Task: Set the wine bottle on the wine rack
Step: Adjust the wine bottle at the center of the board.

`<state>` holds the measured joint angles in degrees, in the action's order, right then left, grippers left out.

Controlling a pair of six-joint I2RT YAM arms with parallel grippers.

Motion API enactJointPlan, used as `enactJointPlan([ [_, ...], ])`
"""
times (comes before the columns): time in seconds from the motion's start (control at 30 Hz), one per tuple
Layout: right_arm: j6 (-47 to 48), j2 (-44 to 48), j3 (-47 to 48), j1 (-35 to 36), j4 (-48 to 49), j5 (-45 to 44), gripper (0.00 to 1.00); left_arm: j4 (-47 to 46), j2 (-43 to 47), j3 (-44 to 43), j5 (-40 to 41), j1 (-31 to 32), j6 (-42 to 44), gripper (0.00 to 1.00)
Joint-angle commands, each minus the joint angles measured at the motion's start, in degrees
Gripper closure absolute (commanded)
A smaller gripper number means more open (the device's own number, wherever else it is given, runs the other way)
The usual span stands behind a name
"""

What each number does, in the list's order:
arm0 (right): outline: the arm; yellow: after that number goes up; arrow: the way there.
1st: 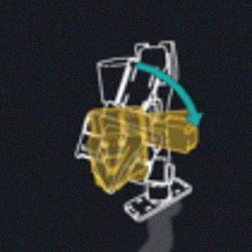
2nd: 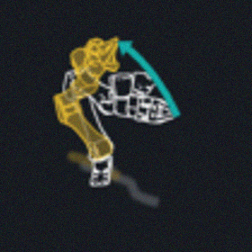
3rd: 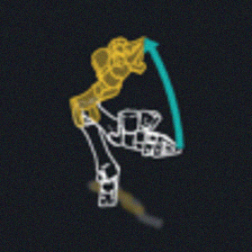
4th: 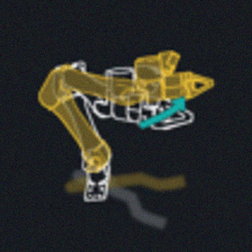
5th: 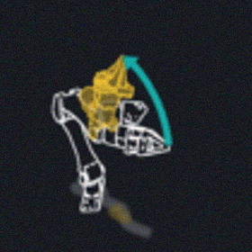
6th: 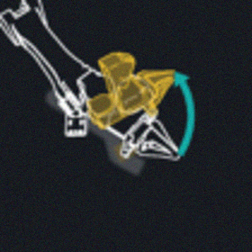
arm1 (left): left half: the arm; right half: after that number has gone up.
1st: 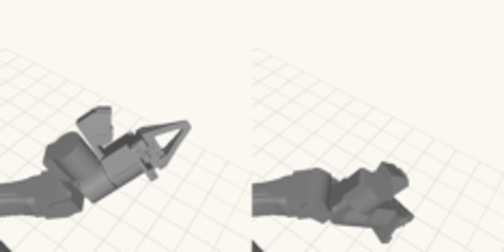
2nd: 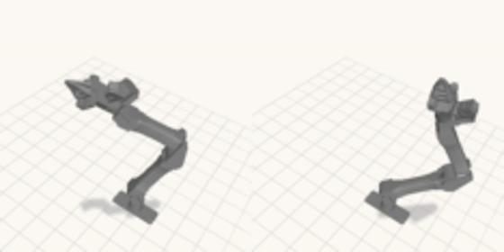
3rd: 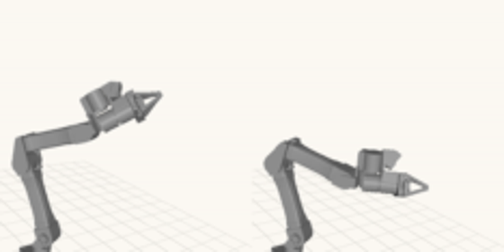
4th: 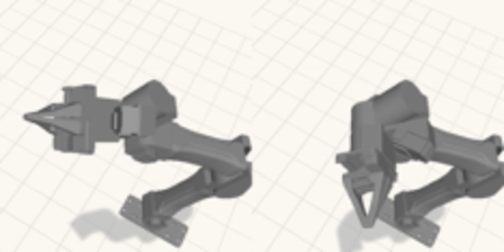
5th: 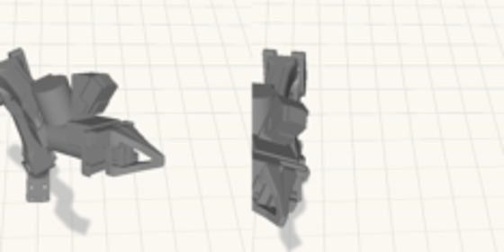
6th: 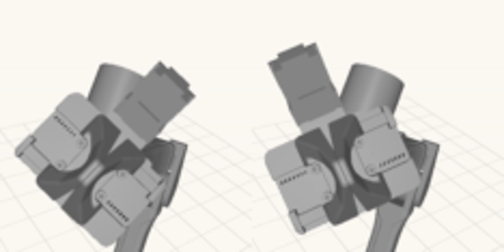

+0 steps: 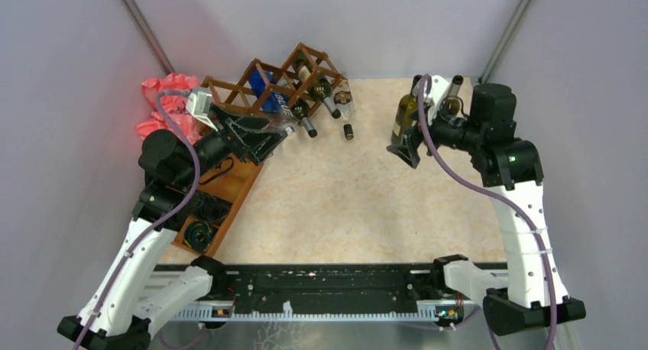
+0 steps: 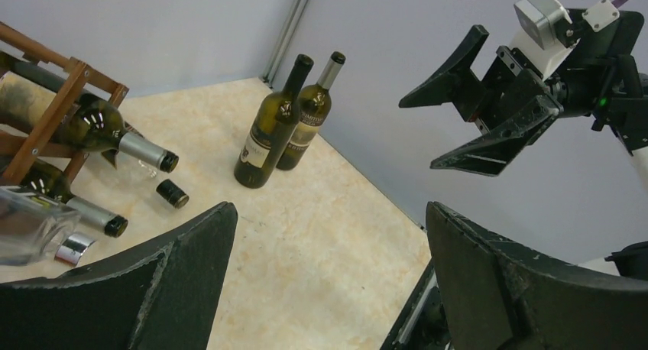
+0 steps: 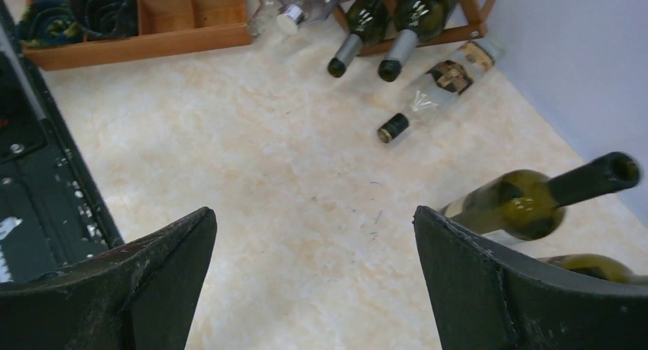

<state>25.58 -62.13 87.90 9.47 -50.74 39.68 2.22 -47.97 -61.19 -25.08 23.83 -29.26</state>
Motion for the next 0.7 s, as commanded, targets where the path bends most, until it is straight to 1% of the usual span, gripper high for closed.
enactJointPlan([
  [0.0,-1.1,4.2,-6.2,-0.3,4.5,5.9,0.03,-3.1,2.7,2.1,0.9,-0.4,0.6,0.01],
  [0.13,-4.0,4.0,-9.2,-0.4,7.7,9.2,0.06,-3.7,3.0,3.2,1.8,-0.4,-0.3,0.01],
  [0.33,-3.3,5.1,-9.7,-0.3,7.8,12.2,0.06,-3.0,3.2,4.6,4.5,-0.4,0.6,0.01],
  [0.47,-4.1,5.7,-10.7,-0.3,8.1,14.1,0.07,-2.6,2.6,6.4,4.8,-0.4,1.4,0.01],
  [0.53,-3.7,6.4,-12.2,-0.3,8.3,13.0,0.07,-3.4,2.5,7.5,4.1,-0.4,2.9,0.01],
  [0.67,-1.6,6.6,-14.3,-0.3,7.6,7.7,0.06,-2.8,1.6,7.4,3.4,-0.4,7.2,0.01],
])
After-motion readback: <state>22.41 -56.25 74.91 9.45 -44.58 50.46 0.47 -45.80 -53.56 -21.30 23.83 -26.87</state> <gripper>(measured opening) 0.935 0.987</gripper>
